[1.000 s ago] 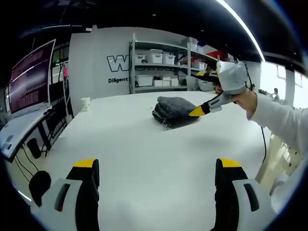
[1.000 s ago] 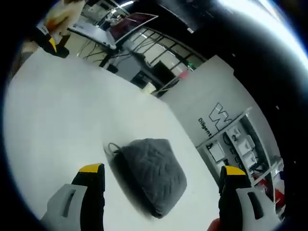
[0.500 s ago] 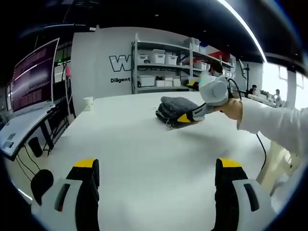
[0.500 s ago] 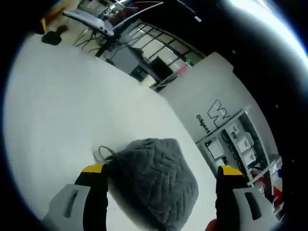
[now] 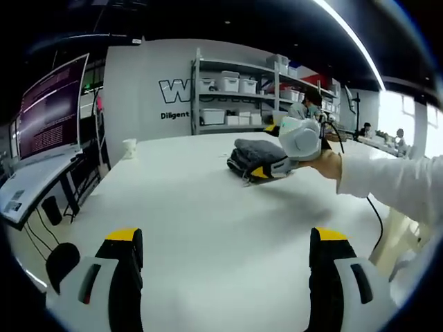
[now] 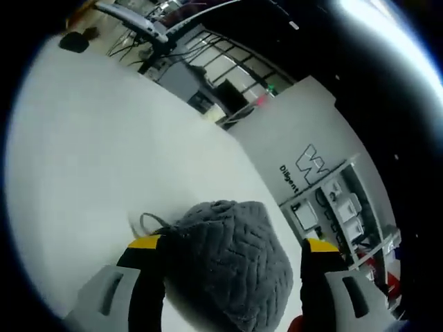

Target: Open the folded towel by lifting each exposed corner and separating the folded layers until the towel lies flat within the target outline without major curled edges

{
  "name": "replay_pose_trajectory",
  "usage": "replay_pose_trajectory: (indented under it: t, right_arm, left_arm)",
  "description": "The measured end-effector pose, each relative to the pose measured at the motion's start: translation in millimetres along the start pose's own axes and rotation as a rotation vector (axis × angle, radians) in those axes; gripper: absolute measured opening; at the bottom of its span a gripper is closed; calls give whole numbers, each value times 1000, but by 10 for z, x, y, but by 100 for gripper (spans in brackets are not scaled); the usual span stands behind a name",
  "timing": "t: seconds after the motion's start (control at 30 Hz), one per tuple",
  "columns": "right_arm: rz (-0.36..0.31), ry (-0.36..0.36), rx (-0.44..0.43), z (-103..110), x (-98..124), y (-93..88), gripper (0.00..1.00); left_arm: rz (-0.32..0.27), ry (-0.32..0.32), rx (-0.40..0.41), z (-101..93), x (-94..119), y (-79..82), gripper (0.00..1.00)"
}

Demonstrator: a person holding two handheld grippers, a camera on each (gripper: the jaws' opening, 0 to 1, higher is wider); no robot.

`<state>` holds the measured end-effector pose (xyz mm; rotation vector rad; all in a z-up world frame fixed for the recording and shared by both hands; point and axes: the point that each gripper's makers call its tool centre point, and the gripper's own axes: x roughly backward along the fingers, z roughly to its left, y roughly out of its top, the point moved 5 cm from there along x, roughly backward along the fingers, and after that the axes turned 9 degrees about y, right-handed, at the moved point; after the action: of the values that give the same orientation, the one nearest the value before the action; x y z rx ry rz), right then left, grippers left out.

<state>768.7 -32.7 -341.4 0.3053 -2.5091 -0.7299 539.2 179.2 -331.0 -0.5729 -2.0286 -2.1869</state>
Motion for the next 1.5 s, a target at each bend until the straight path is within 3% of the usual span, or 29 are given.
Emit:
replay_pose_trajectory:
  t: [0.37,0.83,0.9,1.17,1.23,1.5]
  right_arm:
    - [3,-2,-58,-12,-161,-71,62]
    - [-14,31,15,97,-230,-56,39]
    - [-29,76,46,130,-254,-44,32]
    - [-57,73,72,98,-226,-55,12]
    - [-73,69,54,67,-205,-51,9]
    - [-147,95,-163,-61,-173,-74,6]
  left_arm:
    - [9,11,2,63,19,-24,99]
    - [10,1,-6,43,7,-20,99]
    - [11,3,-5,48,5,-21,99]
    - [16,0,-7,29,-3,-28,99]
    - [15,-1,-10,22,0,-24,99]
    - [20,0,-8,14,-5,-36,99]
